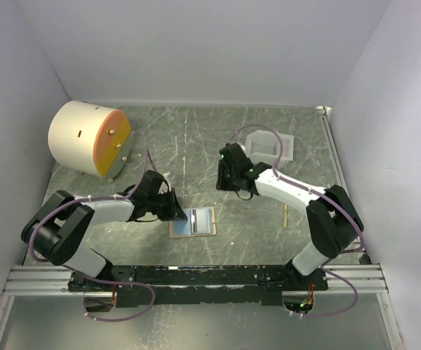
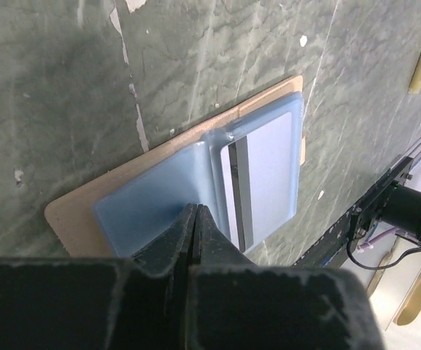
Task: Put the credit cards into the card holder
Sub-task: Insert the credit card into the card holder.
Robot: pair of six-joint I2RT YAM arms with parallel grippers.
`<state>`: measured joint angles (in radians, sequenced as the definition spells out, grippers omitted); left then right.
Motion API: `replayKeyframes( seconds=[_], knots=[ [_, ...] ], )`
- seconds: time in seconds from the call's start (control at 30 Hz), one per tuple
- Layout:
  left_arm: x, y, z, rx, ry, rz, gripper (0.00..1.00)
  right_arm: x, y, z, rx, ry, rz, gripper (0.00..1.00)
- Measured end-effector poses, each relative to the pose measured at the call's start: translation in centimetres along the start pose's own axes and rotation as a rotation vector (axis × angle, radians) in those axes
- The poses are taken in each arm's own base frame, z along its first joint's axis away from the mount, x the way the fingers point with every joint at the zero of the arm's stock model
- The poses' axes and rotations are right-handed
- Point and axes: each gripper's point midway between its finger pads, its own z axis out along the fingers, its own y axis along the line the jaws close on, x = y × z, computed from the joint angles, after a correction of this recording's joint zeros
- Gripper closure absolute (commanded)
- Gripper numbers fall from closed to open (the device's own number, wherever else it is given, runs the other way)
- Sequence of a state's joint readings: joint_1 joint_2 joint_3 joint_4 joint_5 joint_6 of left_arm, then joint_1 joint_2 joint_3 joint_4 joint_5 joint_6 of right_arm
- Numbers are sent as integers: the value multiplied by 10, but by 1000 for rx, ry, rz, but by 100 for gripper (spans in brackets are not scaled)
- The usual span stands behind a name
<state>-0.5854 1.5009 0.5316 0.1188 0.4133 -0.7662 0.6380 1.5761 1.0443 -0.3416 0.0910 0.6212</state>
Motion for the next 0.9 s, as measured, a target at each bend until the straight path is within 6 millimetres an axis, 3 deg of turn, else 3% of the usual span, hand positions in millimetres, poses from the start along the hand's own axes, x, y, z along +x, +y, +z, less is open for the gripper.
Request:
replayKeyframes(
  seconds=[0.2,0.43,0.9],
  knots=[
    [2,0,5,10,20,-4,93,71,-28,9,90,143,-17,72],
    [3,-3,9,36,34,-9,93,110,-29,4,99,192,-51,73],
    [7,-19,13,67,51,-7,93,122,1,7,14,168,-53,73]
  ],
)
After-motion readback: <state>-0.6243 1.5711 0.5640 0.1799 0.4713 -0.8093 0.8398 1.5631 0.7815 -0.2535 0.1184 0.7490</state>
